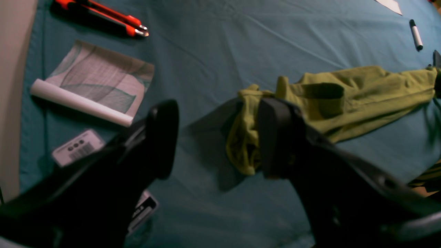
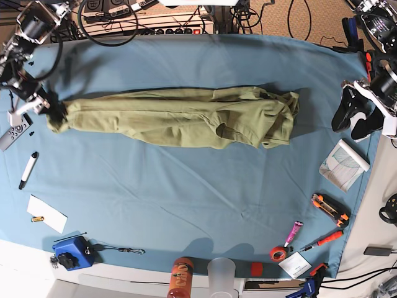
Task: Layout the t-shirt on the table in an organized manner, then fold the t-shirt properly
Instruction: 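Grasp the shirt end with the right gripper and fold it inward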
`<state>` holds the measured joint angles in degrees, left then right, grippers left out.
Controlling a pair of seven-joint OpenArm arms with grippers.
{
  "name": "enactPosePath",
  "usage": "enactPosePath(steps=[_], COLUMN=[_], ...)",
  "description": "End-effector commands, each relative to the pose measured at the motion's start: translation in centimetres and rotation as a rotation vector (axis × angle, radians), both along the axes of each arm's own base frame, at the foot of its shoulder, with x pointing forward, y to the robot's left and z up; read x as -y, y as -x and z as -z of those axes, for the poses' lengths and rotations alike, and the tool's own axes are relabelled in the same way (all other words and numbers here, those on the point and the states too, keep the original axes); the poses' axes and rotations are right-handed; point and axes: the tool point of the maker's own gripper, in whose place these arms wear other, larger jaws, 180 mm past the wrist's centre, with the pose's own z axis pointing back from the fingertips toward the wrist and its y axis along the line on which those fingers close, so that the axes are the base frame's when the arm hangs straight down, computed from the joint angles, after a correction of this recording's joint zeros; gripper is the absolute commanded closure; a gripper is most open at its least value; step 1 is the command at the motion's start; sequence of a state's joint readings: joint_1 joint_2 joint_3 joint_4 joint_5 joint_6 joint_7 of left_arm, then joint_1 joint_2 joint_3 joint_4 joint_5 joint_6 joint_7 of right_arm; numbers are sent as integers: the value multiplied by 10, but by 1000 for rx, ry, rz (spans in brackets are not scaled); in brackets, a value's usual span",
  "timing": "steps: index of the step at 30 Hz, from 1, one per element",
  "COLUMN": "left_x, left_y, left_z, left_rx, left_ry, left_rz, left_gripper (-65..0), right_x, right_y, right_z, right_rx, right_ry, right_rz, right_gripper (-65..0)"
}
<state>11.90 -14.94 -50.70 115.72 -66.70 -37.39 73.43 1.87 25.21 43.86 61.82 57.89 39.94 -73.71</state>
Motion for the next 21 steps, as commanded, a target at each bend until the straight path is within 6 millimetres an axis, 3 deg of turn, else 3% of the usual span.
enactPosePath(steps=[1,5,8,10,13,16,21], left_x=[1,1,1,1,1,1,8], left_y=[-3,-3,-3,-3,-3,-3,-2], left_z=[-14,-14,-14,-14,-13,-13,-9], left_rx=[53,53,53,53,50,49,49], left_ry=[1,1,1,1,0,0,40], left_rz=[10,10,10,9,10,10,2], left_gripper=[-371,-371,-371,-371,-371,-371,-369], right_x=[2,-13,-19,-20,-14,2,35], right_y=[-8,-27,-30,-29,-29,-30,-35], right_z=[-6,0,5,7,5,-10,-67], right_rx=[10,14,-1,-6,-8,20,149], right_ry=[35,57,64,66,80,120,260], right_rz=[-14,-35,-43,-43,-38,-14,47], right_gripper=[-303,-303,-297,-209,-6,0,0])
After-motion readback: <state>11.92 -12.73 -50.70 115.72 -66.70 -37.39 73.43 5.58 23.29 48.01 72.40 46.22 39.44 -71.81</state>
